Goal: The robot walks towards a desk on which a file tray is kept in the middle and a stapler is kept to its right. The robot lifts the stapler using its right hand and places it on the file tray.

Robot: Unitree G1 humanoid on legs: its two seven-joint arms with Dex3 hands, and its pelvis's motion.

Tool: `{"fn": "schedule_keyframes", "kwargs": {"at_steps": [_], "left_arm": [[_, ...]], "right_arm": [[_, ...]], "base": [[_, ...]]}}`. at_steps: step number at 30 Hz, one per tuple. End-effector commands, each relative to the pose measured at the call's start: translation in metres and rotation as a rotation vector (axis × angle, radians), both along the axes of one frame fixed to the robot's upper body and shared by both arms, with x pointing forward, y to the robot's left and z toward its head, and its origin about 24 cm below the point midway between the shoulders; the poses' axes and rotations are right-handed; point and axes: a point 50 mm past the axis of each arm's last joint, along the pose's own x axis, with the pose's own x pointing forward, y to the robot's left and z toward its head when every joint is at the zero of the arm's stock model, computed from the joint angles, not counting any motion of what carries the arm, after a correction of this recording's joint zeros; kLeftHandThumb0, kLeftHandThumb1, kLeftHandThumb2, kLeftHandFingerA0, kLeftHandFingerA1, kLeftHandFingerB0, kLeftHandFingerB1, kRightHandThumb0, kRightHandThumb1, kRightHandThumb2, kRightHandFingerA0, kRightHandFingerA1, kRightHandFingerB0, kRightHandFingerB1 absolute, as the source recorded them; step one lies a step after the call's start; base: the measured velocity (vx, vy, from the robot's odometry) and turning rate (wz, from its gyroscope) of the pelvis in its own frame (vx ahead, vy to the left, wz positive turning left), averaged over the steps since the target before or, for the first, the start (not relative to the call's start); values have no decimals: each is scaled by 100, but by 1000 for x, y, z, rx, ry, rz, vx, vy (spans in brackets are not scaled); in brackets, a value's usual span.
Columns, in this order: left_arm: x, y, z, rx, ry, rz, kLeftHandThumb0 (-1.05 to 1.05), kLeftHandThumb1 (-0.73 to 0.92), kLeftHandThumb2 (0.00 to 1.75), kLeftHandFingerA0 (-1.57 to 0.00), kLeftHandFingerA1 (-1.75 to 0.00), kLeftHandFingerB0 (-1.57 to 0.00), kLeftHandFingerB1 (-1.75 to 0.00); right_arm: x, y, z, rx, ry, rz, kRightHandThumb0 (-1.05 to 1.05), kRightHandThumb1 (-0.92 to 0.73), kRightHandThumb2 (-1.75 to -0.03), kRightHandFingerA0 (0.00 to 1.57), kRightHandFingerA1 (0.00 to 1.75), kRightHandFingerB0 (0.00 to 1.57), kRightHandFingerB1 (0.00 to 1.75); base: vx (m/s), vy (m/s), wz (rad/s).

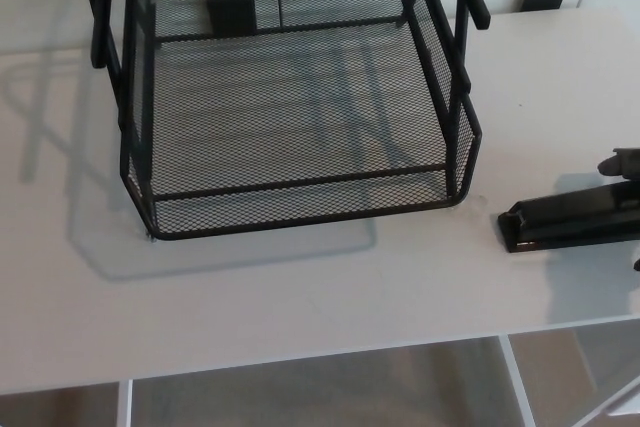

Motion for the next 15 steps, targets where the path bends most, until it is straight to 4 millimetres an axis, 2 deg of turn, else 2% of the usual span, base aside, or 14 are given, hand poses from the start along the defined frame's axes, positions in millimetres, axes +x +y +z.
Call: {"fn": "schedule_keyframes", "kwargs": {"at_steps": [1, 2, 3, 5, 6, 7, 8, 9, 10, 11, 12, 13, 14, 15], "left_arm": [[5, 10, 12, 56, -37, -10, -105, 79, 86, -25, -175, -1, -150], [5, 9, 11, 59, -35, -16, -105, 78, 89, -25, -175, -4, -155], [5, 9, 12, 59, -36, -21, -105, 84, 81, -29, -175, -9, -146], [5, 8, 11, 59, -32, -35, -105, 84, 83, -31, -175, -11, -152], [5, 8, 11, 55, -35, -36, -105, 84, 80, -33, -173, -3, -137], [5, 8, 10, 53, -36, -36, -105, 84, 80, -33, -173, -3, -137], [5, 7, 10, 55, -35, -41, -105, 79, 86, -24, -175, -2, -151], [5, 7, 10, 55, -35, -41, -105, 79, 86, -24, -175, -2, -151], [6, 7, 10, 58, -30, -41, -105, 81, 84, -24, -175, -1, -149], [5, 6, 9, 54, -29, -42, -105, 77, 91, -29, -175, 0, -161], [5, 6, 9, 56, -25, -42, -105, 78, 92, -31, -175, 0, -165], [6, 6, 9, 57, -27, -48, -105, 78, 92, -29, -175, 0, -163], [7, 6, 10, 58, -27, -52, -105, 81, 88, -24, -175, 0, -149], [8, 6, 9, 60, -27, -53, -105, 81, 88, -24, -175, 0, -149]], "right_arm": [[-4, 1, -15, -119, -39, 64, -37, -20, -85, 0, 51, 0, 48], [-5, 2, -16, -134, -62, 102, -69, -52, -57, 14, 36, 19, 29], [-5, 4, -17, -132, -83, 121, -68, -53, -57, 16, 36, 21, 28], [-9, 7, -22, -129, -156, 169, -64, -52, -57, 27, 39, 28, 30], [-12, 9, -28, -140, -222, 226, -54, -61, -59, 67, 52, 34, 33], [-13, 10, -31, -143, -247, 249, -54, -61, -59, 67, 52, 34, 33], [-14, 11, -33, -139, -245, 244, -47, -67, -60, 78, 65, 33, 32], [-14, 11, -33, -139, -246, 245, -47, -67, -60, 78, 65, 33, 32], [-14, 13, -35, -130, -255, 237, -39, -73, -62, 83, 101, 33, 32], [-15, 15, -36, -132, -264, 251, -31, -79, -63, 88, 131, 39, 35], [-17, 16, -38, -125, -272, 267, -24, -82, -69, 88, 154, 56, 40], [-19, 17, -39, -105, -292, 278, -24, -82, -69, 90, 149, 74, 47], [-20, 17, -39, -104, -315, 294, -26, -64, -63, 93, 158, 90, 60], [-21, 18, -39, -111, -334, 311, -26, -64, -63, 93, 158, 90, 60]], "base": [[0, 0, 0], [0, 0, 0], [0, 0, 0], [0, 0, 0], [0, 0, 0], [0, 0, 0], [0, 0, 0], [0, 0, 0], [0, 0, 0], [0, 0, 0], [0, 0, 0], [0, 0, 0], [0, 0, 0], [0, 0, 0]]}}
